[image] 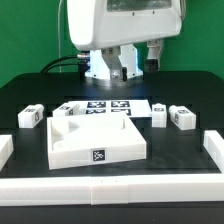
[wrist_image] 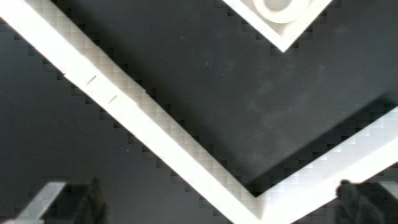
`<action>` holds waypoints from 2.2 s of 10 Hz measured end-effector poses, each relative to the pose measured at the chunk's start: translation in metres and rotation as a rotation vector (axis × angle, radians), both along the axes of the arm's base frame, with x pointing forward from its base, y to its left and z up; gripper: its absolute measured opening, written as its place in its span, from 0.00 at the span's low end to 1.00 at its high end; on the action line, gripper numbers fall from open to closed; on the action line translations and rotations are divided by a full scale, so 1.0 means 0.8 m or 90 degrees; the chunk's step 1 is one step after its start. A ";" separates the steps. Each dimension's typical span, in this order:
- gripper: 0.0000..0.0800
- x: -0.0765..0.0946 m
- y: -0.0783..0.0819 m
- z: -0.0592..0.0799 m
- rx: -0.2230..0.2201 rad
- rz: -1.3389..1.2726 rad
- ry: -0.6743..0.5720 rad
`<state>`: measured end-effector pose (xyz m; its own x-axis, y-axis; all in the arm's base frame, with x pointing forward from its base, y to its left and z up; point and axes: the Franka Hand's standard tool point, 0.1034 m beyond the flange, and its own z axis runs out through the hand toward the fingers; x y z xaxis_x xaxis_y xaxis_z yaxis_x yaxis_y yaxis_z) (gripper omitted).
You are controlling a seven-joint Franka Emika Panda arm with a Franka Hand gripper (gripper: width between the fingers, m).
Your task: Assemble one leg
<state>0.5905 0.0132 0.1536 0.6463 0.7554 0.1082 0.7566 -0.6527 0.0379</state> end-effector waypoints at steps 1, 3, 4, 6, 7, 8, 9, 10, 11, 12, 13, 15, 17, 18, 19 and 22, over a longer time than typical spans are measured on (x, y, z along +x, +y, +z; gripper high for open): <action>0.81 0.000 0.000 0.000 0.000 0.000 0.000; 0.81 0.000 0.000 0.000 0.000 0.000 0.000; 0.81 0.000 0.000 -0.001 0.000 0.000 0.001; 0.81 -0.001 0.000 -0.002 0.000 0.000 0.002; 0.81 -0.001 0.000 -0.002 0.000 0.000 0.002; 0.81 -0.002 0.000 -0.002 -0.002 0.003 0.002; 0.81 -0.009 -0.002 -0.003 -0.007 0.018 0.004; 0.81 -0.024 -0.013 -0.007 -0.016 0.080 0.000; 0.81 -0.045 -0.032 -0.017 -0.025 0.160 0.008; 0.81 -0.054 -0.041 -0.025 -0.036 0.211 0.018; 0.81 -0.063 -0.045 -0.040 -0.048 0.261 0.033; 0.81 -0.068 -0.047 -0.058 -0.050 0.282 0.051; 0.81 -0.068 -0.047 -0.057 -0.050 0.282 0.049; 0.81 -0.068 -0.048 -0.058 -0.050 0.285 0.050; 0.81 -0.068 -0.053 -0.060 -0.052 0.323 0.050; 0.81 -0.153 -0.088 -0.096 -0.041 0.461 0.062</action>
Offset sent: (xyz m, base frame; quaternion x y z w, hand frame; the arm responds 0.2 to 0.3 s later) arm 0.0000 0.0000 0.0000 0.0000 0.0000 0.0000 1.0000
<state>0.4684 -0.0570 0.0770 -0.0127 0.9998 0.0162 0.9995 0.0132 -0.0292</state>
